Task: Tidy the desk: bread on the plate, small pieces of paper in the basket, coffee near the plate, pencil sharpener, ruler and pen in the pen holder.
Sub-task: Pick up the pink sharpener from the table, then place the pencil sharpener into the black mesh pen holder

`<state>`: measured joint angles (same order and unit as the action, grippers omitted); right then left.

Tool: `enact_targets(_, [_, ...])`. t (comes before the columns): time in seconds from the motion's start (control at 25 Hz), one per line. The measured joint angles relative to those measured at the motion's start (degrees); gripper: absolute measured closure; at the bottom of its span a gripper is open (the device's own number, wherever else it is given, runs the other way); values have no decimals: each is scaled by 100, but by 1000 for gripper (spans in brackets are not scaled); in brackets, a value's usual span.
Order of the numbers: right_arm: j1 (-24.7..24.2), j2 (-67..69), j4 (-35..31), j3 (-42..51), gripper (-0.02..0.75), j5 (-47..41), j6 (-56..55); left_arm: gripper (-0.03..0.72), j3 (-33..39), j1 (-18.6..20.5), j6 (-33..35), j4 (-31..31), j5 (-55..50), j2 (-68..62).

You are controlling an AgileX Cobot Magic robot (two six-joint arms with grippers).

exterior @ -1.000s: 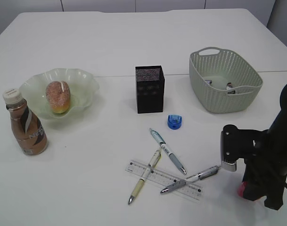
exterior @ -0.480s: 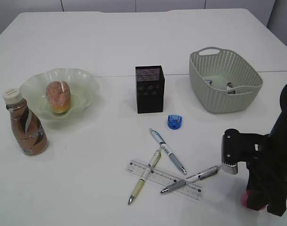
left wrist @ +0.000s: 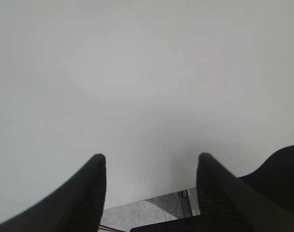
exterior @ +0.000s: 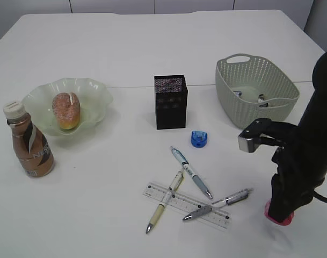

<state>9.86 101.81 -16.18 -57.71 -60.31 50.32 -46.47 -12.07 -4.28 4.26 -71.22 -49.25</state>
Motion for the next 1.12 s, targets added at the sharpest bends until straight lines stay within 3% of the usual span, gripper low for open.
enact_targets(0.2, [0, 3, -391, -532, 552, -714, -606, 261, 0, 0, 0, 0, 0, 0])
enact_targets(0.4, [0, 3, -1403, -897, 552, -754, -707, 261, 0, 0, -37, 0, 0, 0])
enact_targets(0.56, [0, 13, -1523, -1195, 552, -814, -1160, 261, 0, 0, -133, -2, 0, 0])
enact_targets(0.68, [0, 16, -1154, -1520, 552, -840, -1737, 262, 0, 0, -175, -2, 0, 0])
enact_targets(0.92, [0, 25, 355, -2380, 552, -928, -3483, 262, 0, 0, -226, -12, 0, 0])
enact_targets(1.12, [10, 25, 899, -3161, 552, -973, -4437, 262, 0, 0, -274, -12, 0, 0])
